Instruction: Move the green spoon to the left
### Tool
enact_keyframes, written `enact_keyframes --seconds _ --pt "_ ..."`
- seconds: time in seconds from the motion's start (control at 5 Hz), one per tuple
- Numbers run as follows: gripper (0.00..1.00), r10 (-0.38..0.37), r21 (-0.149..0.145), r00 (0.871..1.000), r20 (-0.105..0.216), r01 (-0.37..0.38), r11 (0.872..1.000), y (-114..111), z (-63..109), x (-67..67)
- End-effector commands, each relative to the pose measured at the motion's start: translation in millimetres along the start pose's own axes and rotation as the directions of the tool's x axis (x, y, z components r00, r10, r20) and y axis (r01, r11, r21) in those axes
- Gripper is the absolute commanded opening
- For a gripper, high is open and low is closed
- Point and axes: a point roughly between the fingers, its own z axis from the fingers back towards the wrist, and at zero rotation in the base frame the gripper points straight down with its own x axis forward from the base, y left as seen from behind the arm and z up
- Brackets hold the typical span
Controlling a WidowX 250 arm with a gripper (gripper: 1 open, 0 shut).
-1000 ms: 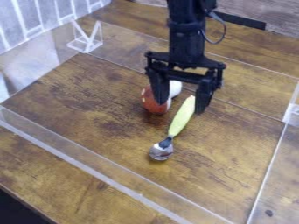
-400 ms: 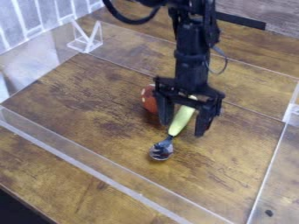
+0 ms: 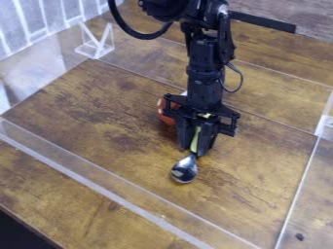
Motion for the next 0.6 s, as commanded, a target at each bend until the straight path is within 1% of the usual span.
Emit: enact_keyframes --seconds 0.0,0.4 --pt "0.00 -0.069 0.008 0.997 0.038 0.069 0.998 -9.8 24.4 -0.9" --pt "0.00 -0.067 0.006 0.998 0.018 0.067 0.998 12.7 34.3 2.5"
